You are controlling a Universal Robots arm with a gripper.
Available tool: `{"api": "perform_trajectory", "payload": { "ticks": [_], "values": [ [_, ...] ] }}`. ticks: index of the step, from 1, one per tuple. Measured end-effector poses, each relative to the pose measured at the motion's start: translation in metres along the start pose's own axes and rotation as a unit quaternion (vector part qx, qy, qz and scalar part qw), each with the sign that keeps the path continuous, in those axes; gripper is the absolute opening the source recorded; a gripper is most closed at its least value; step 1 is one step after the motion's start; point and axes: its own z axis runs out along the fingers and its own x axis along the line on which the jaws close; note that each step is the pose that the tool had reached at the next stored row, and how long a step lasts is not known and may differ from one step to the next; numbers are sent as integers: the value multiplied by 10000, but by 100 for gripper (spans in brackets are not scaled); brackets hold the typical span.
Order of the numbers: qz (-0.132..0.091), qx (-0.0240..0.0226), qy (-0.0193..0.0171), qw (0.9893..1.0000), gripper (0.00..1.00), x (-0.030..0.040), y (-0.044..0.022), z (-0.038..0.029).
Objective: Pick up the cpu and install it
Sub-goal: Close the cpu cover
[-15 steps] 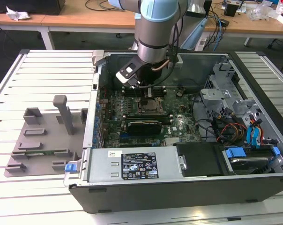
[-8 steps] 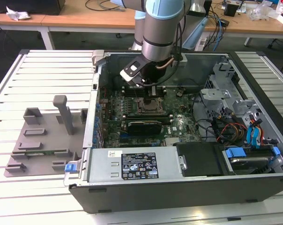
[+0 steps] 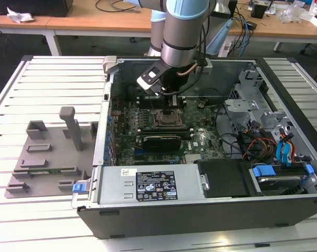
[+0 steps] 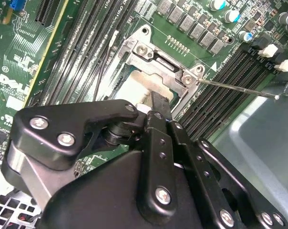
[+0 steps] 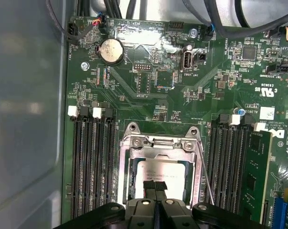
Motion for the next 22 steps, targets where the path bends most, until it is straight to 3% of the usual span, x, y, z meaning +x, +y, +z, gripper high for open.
{"api": "perform_trajectory", "payload": {
  "ticks": [13,22],
  "values": [
    [0,0,0,10000,11,0,-5,-111],
    [0,0,0,10000,11,1,-15,-312]
  ]
}}
